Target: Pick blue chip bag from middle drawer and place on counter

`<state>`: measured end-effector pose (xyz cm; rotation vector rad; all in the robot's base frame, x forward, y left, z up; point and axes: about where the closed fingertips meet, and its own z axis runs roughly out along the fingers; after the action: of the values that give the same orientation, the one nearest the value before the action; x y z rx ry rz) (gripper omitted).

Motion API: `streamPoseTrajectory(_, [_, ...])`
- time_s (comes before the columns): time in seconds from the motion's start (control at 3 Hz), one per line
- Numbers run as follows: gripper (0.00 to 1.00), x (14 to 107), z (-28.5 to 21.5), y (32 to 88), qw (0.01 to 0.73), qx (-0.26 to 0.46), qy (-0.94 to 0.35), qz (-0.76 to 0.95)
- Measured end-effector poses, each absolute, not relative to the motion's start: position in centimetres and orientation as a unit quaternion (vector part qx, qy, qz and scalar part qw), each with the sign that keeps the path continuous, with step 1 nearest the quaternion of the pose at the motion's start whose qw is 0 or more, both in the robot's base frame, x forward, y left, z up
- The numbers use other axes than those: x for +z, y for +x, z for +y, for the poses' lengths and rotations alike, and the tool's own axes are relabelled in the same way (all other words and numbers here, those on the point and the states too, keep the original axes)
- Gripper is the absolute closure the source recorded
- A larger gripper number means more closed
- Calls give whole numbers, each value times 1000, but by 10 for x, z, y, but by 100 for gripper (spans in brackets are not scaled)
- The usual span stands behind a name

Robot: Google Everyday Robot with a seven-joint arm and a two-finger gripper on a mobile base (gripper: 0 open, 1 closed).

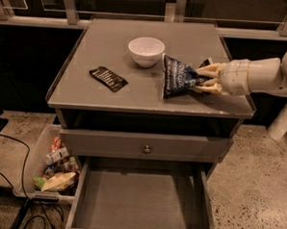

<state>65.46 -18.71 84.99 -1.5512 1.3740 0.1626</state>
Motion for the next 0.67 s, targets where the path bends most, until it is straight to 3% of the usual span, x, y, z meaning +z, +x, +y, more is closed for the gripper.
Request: streamPoseTrajectory(0.67, [59,846,-184,653,504,71,-645,570])
